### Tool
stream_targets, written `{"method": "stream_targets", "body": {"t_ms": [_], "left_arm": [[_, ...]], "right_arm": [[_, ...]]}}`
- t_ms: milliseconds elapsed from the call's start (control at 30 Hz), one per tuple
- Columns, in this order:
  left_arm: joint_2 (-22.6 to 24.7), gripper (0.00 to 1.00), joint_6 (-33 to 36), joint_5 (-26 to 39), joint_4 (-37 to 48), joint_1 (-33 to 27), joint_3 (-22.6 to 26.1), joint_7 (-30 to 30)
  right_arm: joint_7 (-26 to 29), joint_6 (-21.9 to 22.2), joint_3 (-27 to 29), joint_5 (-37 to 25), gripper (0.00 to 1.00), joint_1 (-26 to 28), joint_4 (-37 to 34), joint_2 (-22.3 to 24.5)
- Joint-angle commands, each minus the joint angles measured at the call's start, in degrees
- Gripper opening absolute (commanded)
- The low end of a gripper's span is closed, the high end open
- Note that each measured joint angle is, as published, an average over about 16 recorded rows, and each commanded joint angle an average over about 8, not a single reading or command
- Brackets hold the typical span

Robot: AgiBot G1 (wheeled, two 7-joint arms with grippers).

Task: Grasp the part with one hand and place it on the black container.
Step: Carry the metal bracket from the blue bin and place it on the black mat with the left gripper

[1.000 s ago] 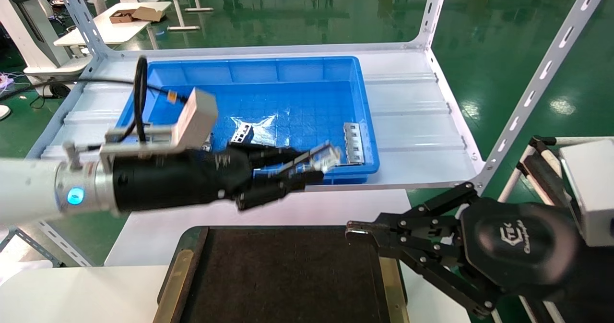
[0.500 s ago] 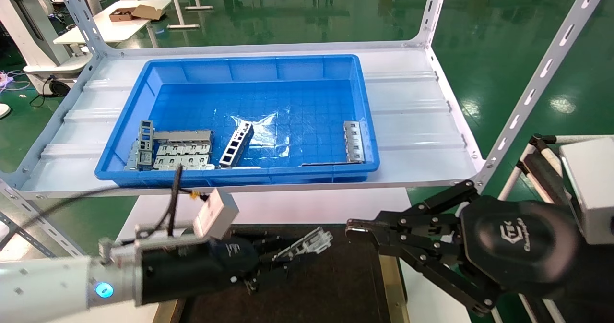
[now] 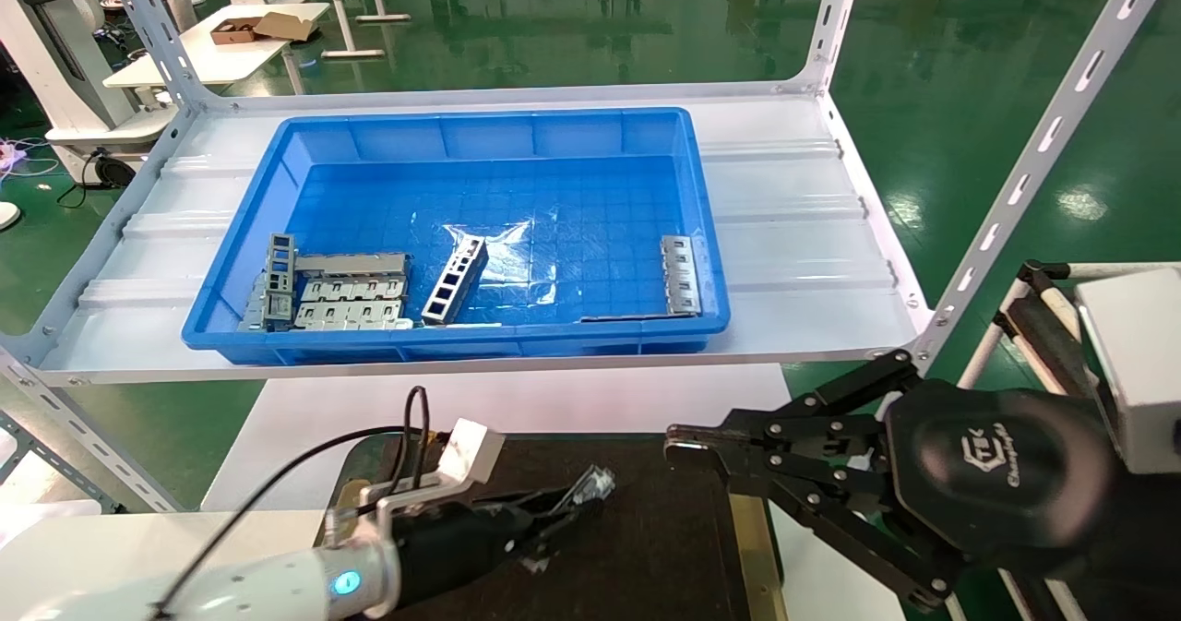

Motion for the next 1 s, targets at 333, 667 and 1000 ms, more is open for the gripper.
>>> {"method": "stream_targets", "body": {"t_ms": [333,667,1000], "left_arm": [[9.32,0.0,-12.44,5.65,10.3,-1.05,3.87,-12.53],[14.1,0.0,-17.89,7.69,17.26,-1.88,5.67,-19.69],[16.27,0.0,-20.94,8.75,21.17,-1.89,6.91,-24.03]], "right_arm": [[-0.01,0.01,-0.02,0.01,0.0,0.01,0.0,0.01],[-0.02,0.02,-0.04,0.03,0.0,0.01,0.0,0.02],[-0.03,0.03,-0.06,0.04,0.0,0.01,0.0,0.02]]}}
